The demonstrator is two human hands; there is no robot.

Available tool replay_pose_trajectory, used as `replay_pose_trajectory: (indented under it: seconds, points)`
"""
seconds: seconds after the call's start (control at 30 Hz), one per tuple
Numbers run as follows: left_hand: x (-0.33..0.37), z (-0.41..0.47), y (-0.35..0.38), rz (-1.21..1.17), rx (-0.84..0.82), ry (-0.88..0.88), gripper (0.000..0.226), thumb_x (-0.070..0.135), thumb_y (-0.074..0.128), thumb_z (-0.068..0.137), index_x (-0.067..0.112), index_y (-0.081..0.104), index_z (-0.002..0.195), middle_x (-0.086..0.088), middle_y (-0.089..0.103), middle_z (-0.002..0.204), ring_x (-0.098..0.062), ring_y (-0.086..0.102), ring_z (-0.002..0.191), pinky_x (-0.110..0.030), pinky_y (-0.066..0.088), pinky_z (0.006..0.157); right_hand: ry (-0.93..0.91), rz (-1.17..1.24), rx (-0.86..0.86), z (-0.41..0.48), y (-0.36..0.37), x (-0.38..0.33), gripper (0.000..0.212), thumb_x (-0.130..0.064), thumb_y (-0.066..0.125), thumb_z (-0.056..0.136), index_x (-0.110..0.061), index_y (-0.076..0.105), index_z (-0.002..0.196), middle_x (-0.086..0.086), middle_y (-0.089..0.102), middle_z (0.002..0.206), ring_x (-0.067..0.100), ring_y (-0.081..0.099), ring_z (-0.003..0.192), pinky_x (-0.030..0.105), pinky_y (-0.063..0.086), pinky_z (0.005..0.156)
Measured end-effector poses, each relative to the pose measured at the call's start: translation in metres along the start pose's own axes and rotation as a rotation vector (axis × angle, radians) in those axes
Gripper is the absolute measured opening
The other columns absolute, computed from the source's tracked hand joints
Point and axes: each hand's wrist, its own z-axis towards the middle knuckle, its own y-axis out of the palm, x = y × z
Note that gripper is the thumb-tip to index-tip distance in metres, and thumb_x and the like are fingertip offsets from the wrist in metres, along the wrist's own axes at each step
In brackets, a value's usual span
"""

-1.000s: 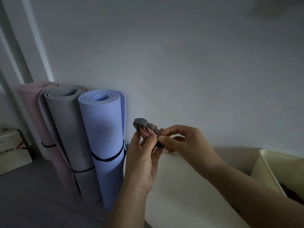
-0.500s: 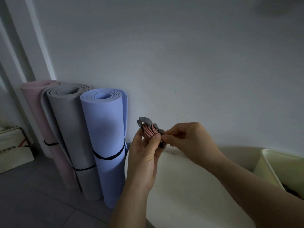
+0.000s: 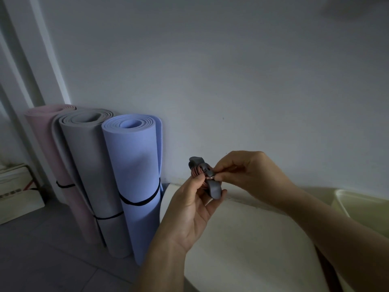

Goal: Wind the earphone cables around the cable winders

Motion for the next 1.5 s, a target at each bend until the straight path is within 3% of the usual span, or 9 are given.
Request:
replay_pose_trajectory:
  seconds: [0.23,0.43,0.7,0.83,0.97,1.1,1.23,1.4,1.5]
  points:
    - [-0.002,0.002,-0.002,0.052,-0.035,0.029,0.022,0.017,0.052,0.090,0.005,0.066,0.100,-0.006,0.070,0.090,-0.011,0.067,0.080,-0.026,0.058,0.066,0.096,0.051,0.027,0.000,0.000,0.000,0.012,-0.009,0.072,0.081,-0.021,0.071,0.079,-0.013,0.071,0.074,-0.002,0.067,0.072,0.007,0.047,0.067]
    - [0.001,0.000,-0.008,0.139,-0.113,0.011,0.022,0.015,0.052,0.081,0.008,0.067,0.096,-0.004,0.071,0.086,-0.009,0.067,0.072,-0.027,0.059,0.071,0.116,-0.031,-0.063,0.007,-0.009,-0.001,0.016,-0.011,0.076,0.077,-0.024,0.068,0.071,-0.010,0.070,0.069,-0.005,0.061,0.061,0.007,0.043,0.060]
    - [-0.016,0.002,-0.006,0.170,-0.042,-0.095,0.036,0.028,0.057,0.080,0.011,0.067,0.109,-0.010,0.067,0.105,-0.019,0.066,0.095,-0.031,0.059,0.072,0.235,0.118,0.005,-0.019,-0.005,0.014,0.008,-0.012,0.070,0.083,-0.020,0.072,0.081,-0.006,0.073,0.078,0.006,0.069,0.076,0.017,0.050,0.070]
    - [-0.035,0.000,0.003,0.202,0.002,-0.116,0.034,0.029,0.059,0.082,0.011,0.068,0.110,-0.011,0.066,0.109,-0.020,0.066,0.100,-0.031,0.058,0.073,0.262,0.182,0.071,-0.046,-0.013,0.017,0.009,-0.015,0.066,0.087,-0.024,0.070,0.086,-0.011,0.072,0.080,-0.003,0.066,0.077,0.007,0.046,0.066]
    - [-0.057,0.000,0.021,0.300,0.019,-0.128,0.023,0.024,0.052,0.095,0.010,0.067,0.107,-0.009,0.066,0.105,-0.020,0.063,0.099,-0.038,0.055,0.091,0.274,0.081,0.135,-0.068,-0.028,0.021,0.016,-0.022,0.067,0.086,-0.037,0.063,0.092,-0.019,0.066,0.098,-0.007,0.060,0.095,0.011,0.050,0.077]
    - [-0.082,-0.003,0.058,0.388,-0.029,-0.184,0.028,0.029,0.045,0.101,0.014,0.067,0.109,-0.005,0.069,0.106,-0.017,0.064,0.097,-0.038,0.047,0.099,0.261,0.012,0.164,-0.093,-0.051,0.021,0.031,-0.020,0.071,0.081,-0.040,0.062,0.103,-0.024,0.063,0.099,-0.015,0.059,0.086,0.004,0.046,0.070]
    - [-0.111,-0.007,0.095,0.588,-0.145,-0.251,0.041,0.037,0.037,0.102,0.018,0.058,0.131,0.001,0.065,0.122,-0.011,0.065,0.097,-0.033,0.045,0.095,0.299,0.027,0.286,-0.122,-0.084,0.034,0.032,-0.016,0.073,0.079,-0.032,0.066,0.105,-0.018,0.068,0.097,-0.010,0.063,0.079,0.006,0.048,0.065]
    - [-0.156,-0.010,0.111,1.258,-0.219,-0.168,0.042,0.024,0.044,0.102,0.029,0.041,0.143,0.002,0.053,0.136,-0.012,0.051,0.122,-0.024,0.040,0.099,0.423,-0.141,0.482,-0.174,-0.127,0.069,0.013,-0.029,0.071,0.082,-0.033,0.066,0.093,-0.016,0.069,0.088,-0.003,0.064,0.067,0.009,0.047,0.059]
    - [-0.181,-0.013,0.112,1.513,-0.361,-0.202,0.042,0.016,0.046,0.101,0.020,0.044,0.143,0.001,0.046,0.146,-0.013,0.042,0.134,-0.015,0.031,0.095,0.602,-0.404,0.376,-0.201,-0.145,0.101,0.019,-0.027,0.069,0.082,-0.022,0.068,0.100,-0.005,0.069,0.088,0.012,0.063,0.074,0.025,0.051,0.065]
